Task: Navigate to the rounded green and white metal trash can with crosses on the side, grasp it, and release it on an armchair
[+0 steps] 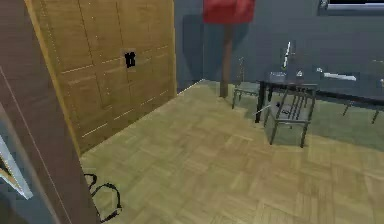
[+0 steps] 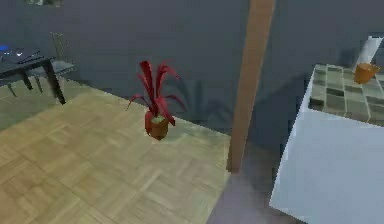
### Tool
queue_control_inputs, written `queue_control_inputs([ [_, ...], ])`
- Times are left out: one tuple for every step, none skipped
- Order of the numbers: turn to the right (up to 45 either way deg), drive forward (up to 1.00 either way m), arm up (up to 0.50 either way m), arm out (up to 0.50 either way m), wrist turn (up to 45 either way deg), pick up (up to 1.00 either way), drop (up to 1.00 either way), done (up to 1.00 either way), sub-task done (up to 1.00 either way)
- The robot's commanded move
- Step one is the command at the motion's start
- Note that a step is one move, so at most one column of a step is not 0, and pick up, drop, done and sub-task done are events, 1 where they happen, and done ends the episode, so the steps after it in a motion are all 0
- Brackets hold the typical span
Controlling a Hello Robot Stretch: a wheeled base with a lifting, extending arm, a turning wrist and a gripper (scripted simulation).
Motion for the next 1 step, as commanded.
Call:
queue_control_inputs([
  [-45.0,0.0,0.0,0.0,0.0,0.0,0.0,0.0,0.0],
])
